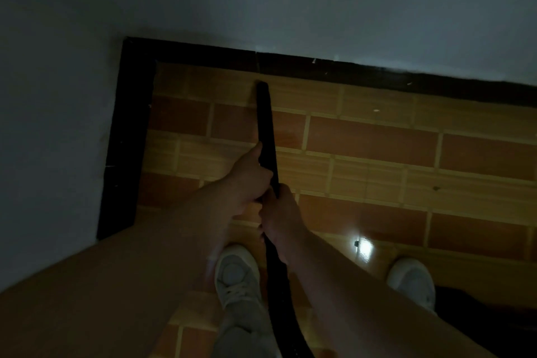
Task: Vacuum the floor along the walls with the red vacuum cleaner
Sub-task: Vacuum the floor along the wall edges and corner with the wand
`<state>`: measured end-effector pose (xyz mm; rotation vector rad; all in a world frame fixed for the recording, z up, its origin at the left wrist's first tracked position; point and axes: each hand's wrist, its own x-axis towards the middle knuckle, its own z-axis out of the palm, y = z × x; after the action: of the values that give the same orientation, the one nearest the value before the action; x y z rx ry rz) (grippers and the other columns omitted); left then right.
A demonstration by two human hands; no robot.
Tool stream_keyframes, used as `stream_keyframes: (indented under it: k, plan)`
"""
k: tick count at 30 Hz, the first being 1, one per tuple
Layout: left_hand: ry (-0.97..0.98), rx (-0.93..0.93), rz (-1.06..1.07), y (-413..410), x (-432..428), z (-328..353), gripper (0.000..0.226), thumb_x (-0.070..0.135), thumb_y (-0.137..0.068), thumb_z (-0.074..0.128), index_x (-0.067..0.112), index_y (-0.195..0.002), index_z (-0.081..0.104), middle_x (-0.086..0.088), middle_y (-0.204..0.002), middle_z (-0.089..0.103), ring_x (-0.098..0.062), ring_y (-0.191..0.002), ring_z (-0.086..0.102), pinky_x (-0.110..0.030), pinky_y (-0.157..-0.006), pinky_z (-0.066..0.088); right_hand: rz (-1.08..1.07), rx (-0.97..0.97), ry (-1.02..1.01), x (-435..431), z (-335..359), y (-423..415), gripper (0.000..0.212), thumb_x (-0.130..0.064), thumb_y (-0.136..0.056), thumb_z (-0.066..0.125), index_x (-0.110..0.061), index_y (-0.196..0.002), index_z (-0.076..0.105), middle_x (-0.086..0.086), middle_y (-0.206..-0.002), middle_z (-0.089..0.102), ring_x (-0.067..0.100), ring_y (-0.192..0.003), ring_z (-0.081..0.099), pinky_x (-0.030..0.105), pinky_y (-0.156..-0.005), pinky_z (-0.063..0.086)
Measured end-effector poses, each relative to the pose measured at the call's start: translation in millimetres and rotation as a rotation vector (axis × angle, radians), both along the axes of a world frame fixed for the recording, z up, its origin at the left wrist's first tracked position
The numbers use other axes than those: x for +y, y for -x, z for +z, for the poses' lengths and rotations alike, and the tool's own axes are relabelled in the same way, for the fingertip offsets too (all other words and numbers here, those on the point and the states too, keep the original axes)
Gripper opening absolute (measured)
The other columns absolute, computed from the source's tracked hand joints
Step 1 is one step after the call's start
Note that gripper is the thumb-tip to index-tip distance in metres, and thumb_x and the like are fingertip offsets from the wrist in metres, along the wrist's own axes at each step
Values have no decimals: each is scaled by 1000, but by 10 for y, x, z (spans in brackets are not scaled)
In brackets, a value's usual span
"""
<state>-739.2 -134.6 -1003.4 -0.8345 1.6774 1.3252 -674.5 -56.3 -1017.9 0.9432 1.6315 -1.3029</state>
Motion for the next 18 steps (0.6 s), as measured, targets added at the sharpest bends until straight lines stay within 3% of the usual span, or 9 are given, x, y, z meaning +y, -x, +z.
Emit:
stream_keyframes:
  k: [3,6,8,10,13,15,18]
  plan:
    - [-23,1,-39,-18,242,6,75,-7,-101,42,42,-157,28,10,-126,57,-13,-84,59,-22,-55,46,-63,-13,-1,182,8,-67,34,-54,-99,37,-28,-116,50,10,-100,67,26,-78,62,42,-68,53]
    - [-28,14,-85,-35,465,12,74,-7,-102,41,40,-157,26,16,-111,55,-13,-80,57,-22,-54,44,-127,-7,4,349,2,-124,33,-54,-99,37,-27,-114,51,11,-102,68,27,-78,62,41,-67,52]
    - [-36,14,-107,-48,587,6,74,-6,-102,42,37,-159,24,11,-120,55,-13,-81,57,-22,-55,44,-169,-11,4,447,3,-148,34,-54,-99,37,-28,-116,51,11,-106,68,26,-80,62,41,-68,52]
    - [-35,11,-127,-54,704,0,73,-5,-102,43,35,-160,23,10,-115,54,-13,-82,58,-22,-56,44,-222,-19,6,549,3,-170,35,-53,-101,37,-27,-120,52,10,-105,68,24,-78,60,38,-65,50]
    - [-23,-1,-176,-49,867,5,73,-4,-102,46,34,-160,22,15,-103,51,-21,-94,63,-27,-61,49,-293,-41,19,710,11,-203,33,-50,-104,38,-25,-120,52,8,-99,66,21,-72,58,34,-59,47]
    - [-20,-6,-232,-43,977,6,74,-3,-101,47,34,-160,22,8,-119,55,-24,-105,63,-29,-65,51,-324,-54,30,810,32,-212,31,-48,-105,38,-25,-119,52,8,-97,66,21,-66,58,32,-55,46]
    - [-27,-7,-294,-38,1141,6,74,-2,-101,48,33,-160,22,0,-142,51,-21,-104,61,-25,-59,47,-359,-59,9,939,52,-238,28,-48,-104,37,-26,-116,51,11,-100,65,24,-68,59,33,-54,48]
